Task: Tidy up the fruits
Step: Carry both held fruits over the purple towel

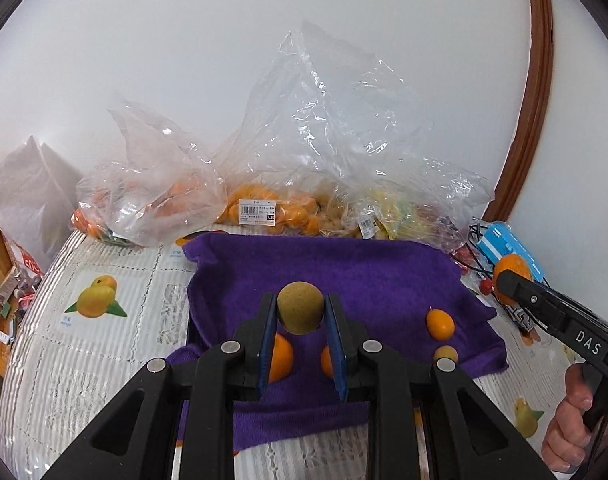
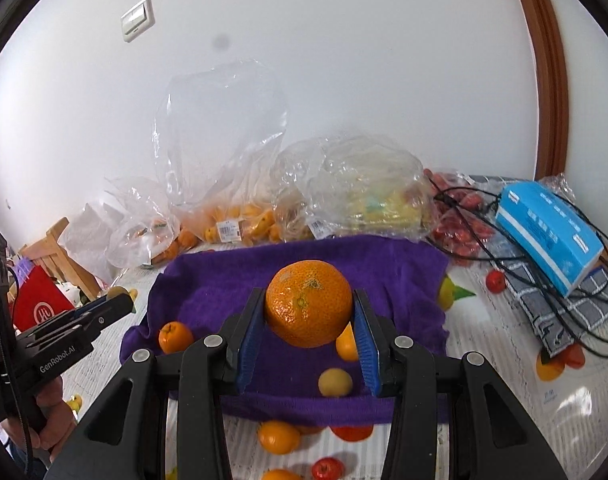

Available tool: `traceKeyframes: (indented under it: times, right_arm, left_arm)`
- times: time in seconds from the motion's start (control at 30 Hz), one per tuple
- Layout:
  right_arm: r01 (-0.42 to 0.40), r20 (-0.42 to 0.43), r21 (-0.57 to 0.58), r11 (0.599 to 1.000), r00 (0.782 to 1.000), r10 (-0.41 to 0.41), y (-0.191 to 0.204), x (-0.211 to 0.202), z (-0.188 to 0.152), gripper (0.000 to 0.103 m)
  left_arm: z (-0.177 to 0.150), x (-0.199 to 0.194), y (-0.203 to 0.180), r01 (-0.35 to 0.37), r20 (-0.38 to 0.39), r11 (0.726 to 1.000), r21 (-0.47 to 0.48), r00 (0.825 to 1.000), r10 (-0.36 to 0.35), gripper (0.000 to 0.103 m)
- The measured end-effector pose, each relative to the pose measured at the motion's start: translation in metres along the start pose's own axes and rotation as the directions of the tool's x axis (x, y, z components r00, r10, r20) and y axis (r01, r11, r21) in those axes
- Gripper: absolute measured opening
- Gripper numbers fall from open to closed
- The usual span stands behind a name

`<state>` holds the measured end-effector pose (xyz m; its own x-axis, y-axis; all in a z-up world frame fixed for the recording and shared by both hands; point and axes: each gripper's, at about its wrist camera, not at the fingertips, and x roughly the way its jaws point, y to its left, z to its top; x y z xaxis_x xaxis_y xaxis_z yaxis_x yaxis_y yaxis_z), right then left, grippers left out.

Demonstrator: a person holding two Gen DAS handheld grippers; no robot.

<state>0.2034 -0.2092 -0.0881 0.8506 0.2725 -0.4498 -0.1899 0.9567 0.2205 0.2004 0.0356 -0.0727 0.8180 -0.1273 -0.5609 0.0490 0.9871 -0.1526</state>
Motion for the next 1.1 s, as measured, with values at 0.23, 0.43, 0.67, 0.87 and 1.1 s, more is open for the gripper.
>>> traceKeyframes:
  times: [0.23, 0.43, 0.67, 0.87, 1.1]
  right_arm:
    - [-0.007, 0.003, -0.012, 1.0, 1.0, 0.007, 0.004, 0.014, 0.006, 0.042]
    - [-0.001, -0.049, 0.002, 1.0, 0.999, 0.001, -0.01, 0.034, -0.007, 0.042]
    - [0.022, -0.06, 0.062, 0.998, 0.998, -0.019, -0.032, 0.039, -0.014, 0.042]
    - [0.035, -0.097, 0.055, 0.998, 0.995, -0.03, -0.033, 0.05, -0.02, 0.042]
    - [0.046, -0.114, 0.024, 0.999, 0.993, -0.043, -0.027, 0.054, -0.024, 0.042]
  left_arm:
    - [-0.004, 0.023, 0.003, 0.011, -0.01, 0.999, -0.03, 1.0, -0.012, 0.023]
    - [-0.018, 0.032, 0.012, 0.009, -0.029, 0.999, -0.053, 1.0, -0.01, 0.023]
    - [-0.022, 0.035, 0.016, 0.025, -0.027, 0.997, -0.073, 0.999, -0.027, 0.023]
    - [-0.027, 0.04, 0.014, 0.026, -0.046, 0.998, -0.065, 0.999, -0.029, 0.023]
    - [-0.029, 0.043, 0.009, 0.035, -0.055, 0.998, -0.057, 0.998, -0.038, 0.023]
